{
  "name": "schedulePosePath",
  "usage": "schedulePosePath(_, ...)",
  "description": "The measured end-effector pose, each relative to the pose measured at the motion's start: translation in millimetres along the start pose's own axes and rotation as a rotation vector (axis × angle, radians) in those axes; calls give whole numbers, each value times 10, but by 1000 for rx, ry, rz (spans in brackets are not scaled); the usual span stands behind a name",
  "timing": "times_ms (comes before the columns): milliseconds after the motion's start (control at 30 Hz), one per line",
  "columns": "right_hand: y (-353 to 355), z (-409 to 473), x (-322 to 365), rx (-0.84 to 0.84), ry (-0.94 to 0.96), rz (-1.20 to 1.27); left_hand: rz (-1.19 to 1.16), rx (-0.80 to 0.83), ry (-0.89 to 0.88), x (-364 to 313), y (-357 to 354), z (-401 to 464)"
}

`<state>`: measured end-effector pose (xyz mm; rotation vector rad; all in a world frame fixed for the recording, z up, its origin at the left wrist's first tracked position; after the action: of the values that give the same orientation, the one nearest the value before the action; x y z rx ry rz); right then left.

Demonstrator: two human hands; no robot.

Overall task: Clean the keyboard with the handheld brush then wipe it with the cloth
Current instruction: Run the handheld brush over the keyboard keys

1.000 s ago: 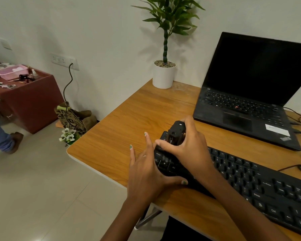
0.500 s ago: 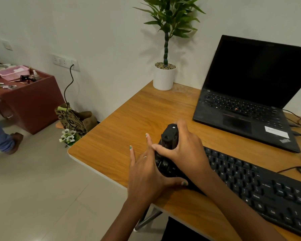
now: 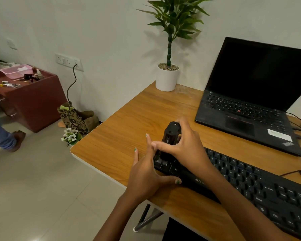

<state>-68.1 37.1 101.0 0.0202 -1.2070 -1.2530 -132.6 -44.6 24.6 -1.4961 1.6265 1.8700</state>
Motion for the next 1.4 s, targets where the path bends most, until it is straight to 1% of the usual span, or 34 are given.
schedulePosePath(67,33,8,46,-53,41,-57,-13,6,15,-22,9,-14)
schedulePosePath(100,-7,4,52,-39,40,-23,-10,-1,-5,-58,22,-32)
schedulePosePath(167,-132,2,62,47,17,61,-9,-11,-53,-119,42,-63)
schedulePosePath(200,-158,14,64,65,19,53,-17,-18,-48,-111,54,-62)
schedulePosePath(300,-52,54,80,-34,54,-63,-38,-16,25,-31,52,-34)
schedulePosePath(333,-48,52,85,-43,61,-49,-43,-11,25,-40,50,-40)
schedulePosePath(433,-192,41,89,91,35,65,-53,-27,-13,-107,74,-65)
schedulePosePath(467,-197,45,86,98,35,60,-57,-37,-15,-99,81,-60)
schedulePosePath(567,-65,47,88,-43,73,-34,-67,-27,21,-39,66,-44)
schedulePosePath(600,-79,33,80,-46,76,-11,-60,-26,19,-51,61,-50)
schedulePosePath(667,-190,24,58,45,45,91,-53,-43,3,-82,78,-61)
schedulePosePath(700,-217,29,48,76,35,101,-48,-46,-1,-86,81,-61)
schedulePosePath(733,-190,42,33,61,36,81,-54,-46,7,-64,76,-54)
schedulePosePath(800,-69,65,25,-45,67,4,-73,-47,34,-7,69,-35)
schedulePosePath(833,-49,60,24,-68,77,1,-82,-46,41,3,72,-35)
schedulePosePath(867,-72,59,13,-50,70,30,-88,-46,36,-4,72,-42)
schedulePosePath(933,-145,103,-50,52,14,89,-91,-54,34,-8,79,-38)
schedulePosePath(967,-112,143,-104,51,-14,70,-91,-52,42,13,71,-18)
schedulePosePath(1067,155,232,-192,-124,-4,-75,-69,-38,65,88,29,23)
schedulePosePath(1100,154,231,-196,-115,2,-62,-63,-34,56,87,18,21)
schedulePosePath(1167,3,232,-210,28,-15,39,-42,-50,31,50,35,14)
schedulePosePath(1200,-33,230,-219,77,-18,49,-31,-58,22,29,34,10)
schedulePosePath(1233,-2,251,-234,64,-13,26,-20,-60,19,18,36,9)
schedulePosePath(1300,171,292,-257,-88,25,-83,-3,-62,27,22,34,12)
schedulePosePath(1333,216,277,-269,-140,36,-98,4,-51,33,18,18,5)
schedulePosePath(1367,206,259,-279,-143,39,-73,5,-44,33,8,12,-9)
schedulePosePath(1400,147,267,-294,-97,29,-18,8,-48,25,6,16,-13)
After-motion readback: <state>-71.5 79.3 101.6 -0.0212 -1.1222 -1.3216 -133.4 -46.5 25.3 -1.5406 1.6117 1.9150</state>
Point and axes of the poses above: each hand's wrist, its own z-axis towards the middle knuckle, its own y-axis out of the back of the hand, x = y × z, the point moved 10 cm from there along z, towards the middle knuckle, and after that the axes turned 14 degrees about y, right-handed, at the moved point
